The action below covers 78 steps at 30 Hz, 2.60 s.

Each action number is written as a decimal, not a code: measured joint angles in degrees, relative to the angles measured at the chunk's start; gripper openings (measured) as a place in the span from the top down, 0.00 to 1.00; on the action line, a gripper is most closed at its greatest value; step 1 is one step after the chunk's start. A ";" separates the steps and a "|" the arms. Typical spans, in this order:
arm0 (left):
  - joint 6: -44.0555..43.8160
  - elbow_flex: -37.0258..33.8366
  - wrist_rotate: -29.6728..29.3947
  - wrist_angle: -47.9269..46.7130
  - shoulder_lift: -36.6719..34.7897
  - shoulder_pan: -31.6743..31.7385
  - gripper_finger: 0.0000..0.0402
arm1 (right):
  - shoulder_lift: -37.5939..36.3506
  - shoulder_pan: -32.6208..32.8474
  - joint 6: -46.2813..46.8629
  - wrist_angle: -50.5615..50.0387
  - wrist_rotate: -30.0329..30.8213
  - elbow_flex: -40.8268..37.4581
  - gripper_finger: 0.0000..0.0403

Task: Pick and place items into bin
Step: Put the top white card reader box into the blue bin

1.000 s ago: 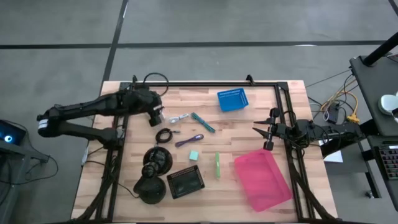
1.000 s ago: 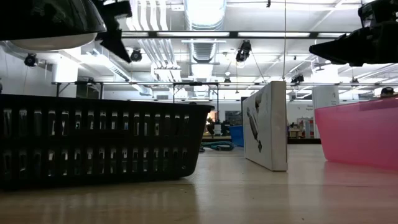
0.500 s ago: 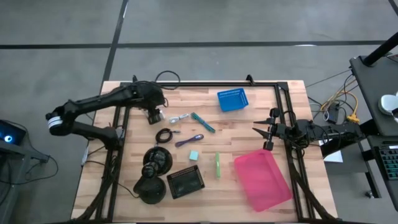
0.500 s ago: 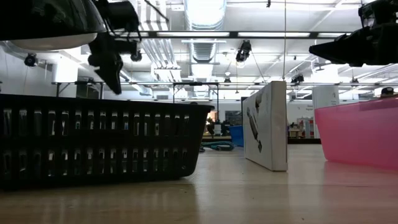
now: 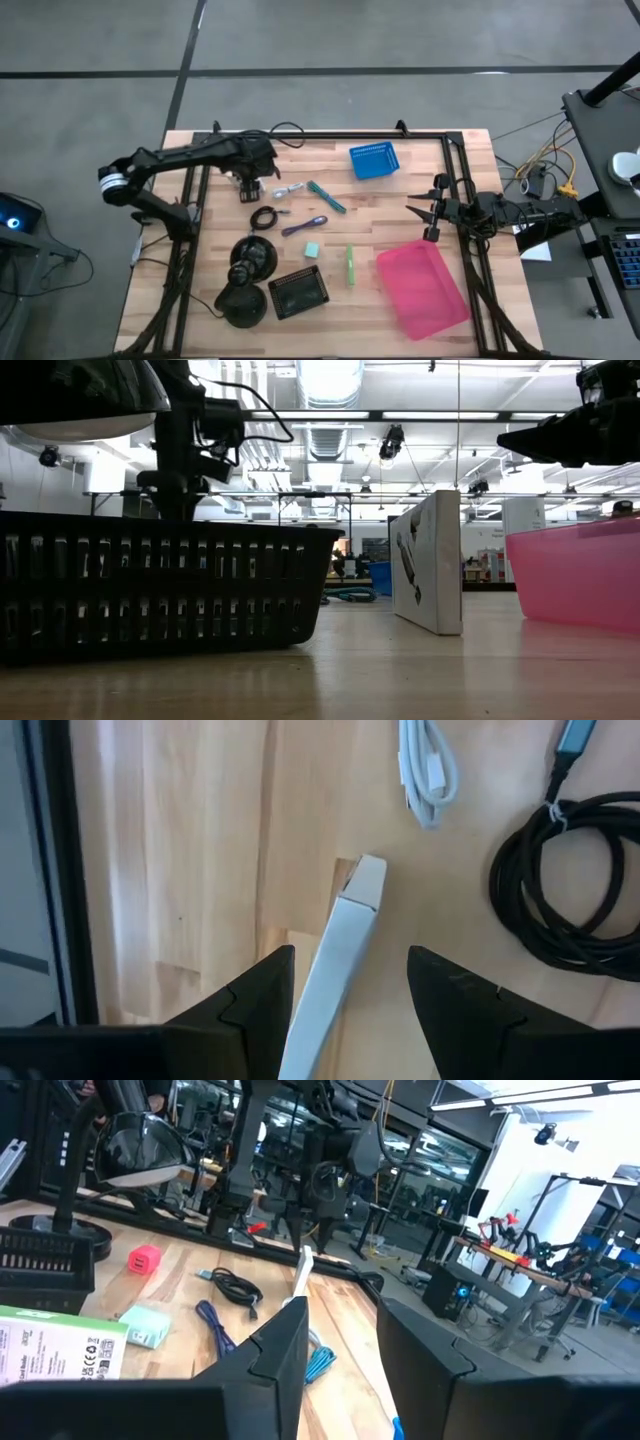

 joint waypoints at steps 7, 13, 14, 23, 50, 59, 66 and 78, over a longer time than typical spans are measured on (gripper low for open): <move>1.40 -0.02 -3.58 0.04 2.27 0.46 0.55 | 0.00 0.01 0.00 -0.21 0.02 0.00 0.71; 1.53 -0.06 -3.59 0.11 3.85 0.83 0.55 | 0.00 0.01 0.00 -0.21 0.04 0.00 0.71; 1.55 -0.06 -3.61 0.15 4.12 0.87 0.55 | -0.01 0.01 0.00 -0.19 0.06 0.00 0.71; 3.00 -0.04 -3.45 1.20 6.95 1.14 0.55 | 0.00 0.01 0.00 -0.18 0.08 0.00 0.74; 4.47 4.18 -4.72 -3.83 8.43 1.29 0.94 | 0.00 0.01 0.02 -0.14 0.07 0.00 0.76; 3.86 13.68 0.62 -1.92 4.38 1.18 0.94 | 0.00 0.01 0.02 -0.08 0.07 -0.02 0.75; 3.35 13.50 17.80 13.55 -4.52 0.96 0.94 | -0.02 -0.01 0.26 0.16 0.04 -0.02 0.76; -3.19 7.00 31.20 38.35 -9.46 -2.92 0.94 | 0.81 -0.03 -2.07 1.44 -4.46 -0.04 0.62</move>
